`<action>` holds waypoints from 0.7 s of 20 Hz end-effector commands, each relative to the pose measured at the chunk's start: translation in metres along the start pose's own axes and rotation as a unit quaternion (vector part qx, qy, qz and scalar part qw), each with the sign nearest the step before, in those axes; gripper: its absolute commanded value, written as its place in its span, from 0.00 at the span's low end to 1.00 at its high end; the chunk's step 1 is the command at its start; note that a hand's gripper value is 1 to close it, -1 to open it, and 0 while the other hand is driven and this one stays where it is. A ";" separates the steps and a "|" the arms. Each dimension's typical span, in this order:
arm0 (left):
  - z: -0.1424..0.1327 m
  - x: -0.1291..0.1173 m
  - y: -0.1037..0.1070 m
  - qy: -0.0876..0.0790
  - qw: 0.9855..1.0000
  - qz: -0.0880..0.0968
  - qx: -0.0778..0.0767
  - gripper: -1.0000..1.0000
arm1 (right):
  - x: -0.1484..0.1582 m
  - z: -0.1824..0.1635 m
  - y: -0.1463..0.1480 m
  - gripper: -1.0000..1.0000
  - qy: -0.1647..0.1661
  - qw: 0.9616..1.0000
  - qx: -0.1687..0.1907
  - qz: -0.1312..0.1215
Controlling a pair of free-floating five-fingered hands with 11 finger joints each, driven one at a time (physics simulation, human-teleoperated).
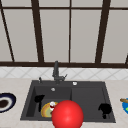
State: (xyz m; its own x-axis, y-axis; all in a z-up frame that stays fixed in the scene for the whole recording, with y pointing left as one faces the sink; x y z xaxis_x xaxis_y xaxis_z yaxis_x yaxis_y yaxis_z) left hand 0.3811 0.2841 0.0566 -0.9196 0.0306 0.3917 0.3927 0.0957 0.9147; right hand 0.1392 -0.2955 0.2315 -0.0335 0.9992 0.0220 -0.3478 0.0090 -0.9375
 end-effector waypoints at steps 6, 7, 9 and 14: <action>-0.041 -0.030 -0.011 0.015 0.999 0.024 -0.026 0.00 | 0.000 0.000 0.000 0.50 0.000 1.000 0.000 0.000; -0.044 -0.036 -0.013 0.015 0.999 0.026 -0.026 0.00 | 0.000 0.000 0.000 0.50 0.000 1.000 0.000 0.000; -0.050 -0.051 -0.019 0.016 0.999 0.028 -0.026 0.00 | 0.000 0.000 0.000 0.50 0.000 1.000 0.000 0.000; -0.064 -0.084 -0.034 0.019 0.999 0.035 -0.031 0.00 | 0.000 0.000 0.000 0.50 0.000 1.000 0.000 0.000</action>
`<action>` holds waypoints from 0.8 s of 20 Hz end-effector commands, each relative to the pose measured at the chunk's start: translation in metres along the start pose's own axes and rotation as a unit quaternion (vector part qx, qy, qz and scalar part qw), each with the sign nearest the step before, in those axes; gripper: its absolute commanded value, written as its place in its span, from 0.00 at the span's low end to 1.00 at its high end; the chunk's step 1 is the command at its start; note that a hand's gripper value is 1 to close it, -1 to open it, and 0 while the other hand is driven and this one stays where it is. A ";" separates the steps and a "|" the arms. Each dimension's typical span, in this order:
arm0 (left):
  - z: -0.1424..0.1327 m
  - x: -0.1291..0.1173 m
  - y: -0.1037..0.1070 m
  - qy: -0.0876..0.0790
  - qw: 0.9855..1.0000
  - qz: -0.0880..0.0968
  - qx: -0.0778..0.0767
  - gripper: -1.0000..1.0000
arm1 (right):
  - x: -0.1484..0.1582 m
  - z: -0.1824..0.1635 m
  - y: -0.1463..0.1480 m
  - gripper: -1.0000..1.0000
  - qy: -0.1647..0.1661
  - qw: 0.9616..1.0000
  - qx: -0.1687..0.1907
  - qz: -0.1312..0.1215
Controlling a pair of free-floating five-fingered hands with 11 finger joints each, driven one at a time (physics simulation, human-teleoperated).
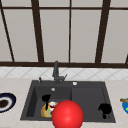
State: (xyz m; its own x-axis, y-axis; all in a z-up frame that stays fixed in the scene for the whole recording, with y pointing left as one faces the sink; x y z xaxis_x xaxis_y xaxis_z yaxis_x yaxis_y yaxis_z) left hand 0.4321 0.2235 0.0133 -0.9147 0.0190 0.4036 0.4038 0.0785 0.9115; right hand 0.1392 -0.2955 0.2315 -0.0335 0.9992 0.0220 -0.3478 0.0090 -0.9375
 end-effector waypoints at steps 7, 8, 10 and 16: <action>-0.017 -0.056 -0.023 0.012 0.998 0.056 -0.032 0.00 | 0.000 0.000 0.000 0.50 0.000 1.000 0.000 0.000; -0.016 -0.059 -0.023 0.012 0.997 0.065 -0.033 0.00 | 0.000 0.000 0.000 0.50 0.000 1.000 0.000 0.000; -0.016 -0.067 -0.025 0.012 0.996 0.080 -0.035 0.00 | 0.000 0.000 0.000 0.50 0.000 1.000 0.000 0.000; -0.024 -0.102 -0.041 0.018 0.995 0.080 -0.047 0.00 | 0.000 0.000 0.000 0.50 0.000 1.000 0.000 0.000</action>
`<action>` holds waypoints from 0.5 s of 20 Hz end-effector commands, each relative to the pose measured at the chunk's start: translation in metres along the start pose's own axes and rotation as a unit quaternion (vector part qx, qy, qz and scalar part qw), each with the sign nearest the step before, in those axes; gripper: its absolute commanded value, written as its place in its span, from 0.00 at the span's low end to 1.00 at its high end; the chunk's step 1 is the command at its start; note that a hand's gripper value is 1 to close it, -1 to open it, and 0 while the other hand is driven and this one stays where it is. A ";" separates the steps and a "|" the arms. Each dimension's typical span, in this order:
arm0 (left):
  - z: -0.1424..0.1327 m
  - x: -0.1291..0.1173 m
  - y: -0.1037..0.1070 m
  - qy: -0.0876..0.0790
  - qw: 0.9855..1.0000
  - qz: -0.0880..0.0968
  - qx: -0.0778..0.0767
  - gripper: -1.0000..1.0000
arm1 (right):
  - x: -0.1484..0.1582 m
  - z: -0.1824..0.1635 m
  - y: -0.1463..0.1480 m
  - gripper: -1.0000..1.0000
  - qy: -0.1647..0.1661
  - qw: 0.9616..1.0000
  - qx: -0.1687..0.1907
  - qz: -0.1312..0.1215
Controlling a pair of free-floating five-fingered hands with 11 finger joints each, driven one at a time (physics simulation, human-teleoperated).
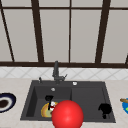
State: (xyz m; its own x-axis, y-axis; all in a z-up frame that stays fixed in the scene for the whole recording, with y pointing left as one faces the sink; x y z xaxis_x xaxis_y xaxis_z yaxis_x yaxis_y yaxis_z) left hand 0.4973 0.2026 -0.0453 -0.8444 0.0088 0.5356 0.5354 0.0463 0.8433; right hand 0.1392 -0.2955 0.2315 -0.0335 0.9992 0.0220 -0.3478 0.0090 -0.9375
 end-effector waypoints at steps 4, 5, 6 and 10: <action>-0.009 -0.018 0.003 0.018 0.998 0.049 -0.017 0.00 | 0.000 0.000 0.000 0.50 0.000 1.000 0.000 0.000; -0.009 -0.016 0.002 0.019 0.998 0.052 -0.017 0.00 | 0.000 0.000 0.000 0.50 0.000 1.000 0.000 0.000; -0.009 -0.014 0.001 0.020 0.998 0.051 -0.018 0.00 | 0.000 0.000 0.000 0.50 0.000 1.000 0.000 0.000; -0.013 -0.008 -0.002 0.023 0.998 0.057 -0.023 0.00 | 0.000 0.000 0.000 0.50 0.000 1.000 0.000 0.000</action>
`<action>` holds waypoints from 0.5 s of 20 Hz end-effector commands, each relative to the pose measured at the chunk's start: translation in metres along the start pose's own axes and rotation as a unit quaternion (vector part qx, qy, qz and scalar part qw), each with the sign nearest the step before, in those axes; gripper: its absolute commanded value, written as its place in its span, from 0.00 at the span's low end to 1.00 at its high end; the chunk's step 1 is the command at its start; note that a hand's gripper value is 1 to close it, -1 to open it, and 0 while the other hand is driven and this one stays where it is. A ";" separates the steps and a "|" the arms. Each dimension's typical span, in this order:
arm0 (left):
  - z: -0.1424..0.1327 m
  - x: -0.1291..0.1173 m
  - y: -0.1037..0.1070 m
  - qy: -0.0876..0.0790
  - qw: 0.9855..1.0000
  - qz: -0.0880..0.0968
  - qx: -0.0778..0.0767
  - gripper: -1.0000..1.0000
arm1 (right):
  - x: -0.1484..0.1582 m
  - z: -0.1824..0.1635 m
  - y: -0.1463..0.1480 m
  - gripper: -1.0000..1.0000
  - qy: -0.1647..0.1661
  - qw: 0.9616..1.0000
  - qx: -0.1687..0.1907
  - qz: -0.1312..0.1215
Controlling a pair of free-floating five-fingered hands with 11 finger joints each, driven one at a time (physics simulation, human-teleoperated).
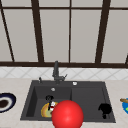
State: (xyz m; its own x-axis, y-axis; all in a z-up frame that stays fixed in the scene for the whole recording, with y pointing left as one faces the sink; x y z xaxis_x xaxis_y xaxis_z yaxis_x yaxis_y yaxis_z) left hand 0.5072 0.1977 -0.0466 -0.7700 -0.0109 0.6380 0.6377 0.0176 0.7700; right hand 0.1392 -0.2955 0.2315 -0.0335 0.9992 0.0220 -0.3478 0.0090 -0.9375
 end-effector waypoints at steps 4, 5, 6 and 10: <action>-0.006 0.011 0.000 0.003 1.000 -0.007 0.001 0.00 | 0.000 0.000 0.000 0.50 0.000 1.000 0.000 0.000; -0.005 0.011 0.003 0.000 1.000 -0.003 0.000 0.00 | 0.000 0.000 0.000 0.50 0.000 1.000 0.000 0.000; -0.004 0.011 0.003 -0.003 1.000 0.000 0.004 0.00 | 0.000 0.000 0.000 0.50 0.000 1.000 0.000 0.000; -0.011 0.019 0.004 0.000 1.000 0.000 0.000 0.00 | 0.000 0.000 0.000 0.50 0.000 1.000 0.000 0.000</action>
State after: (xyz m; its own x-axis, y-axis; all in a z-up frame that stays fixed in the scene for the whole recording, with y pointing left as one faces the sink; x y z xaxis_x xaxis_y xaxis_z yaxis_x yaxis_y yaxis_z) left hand 0.4989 0.1913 -0.0358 -0.7693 -0.0118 0.6387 0.6385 0.0169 0.7694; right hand 0.1392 -0.2955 0.2315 -0.0335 0.9992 0.0220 -0.3478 0.0090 -0.9375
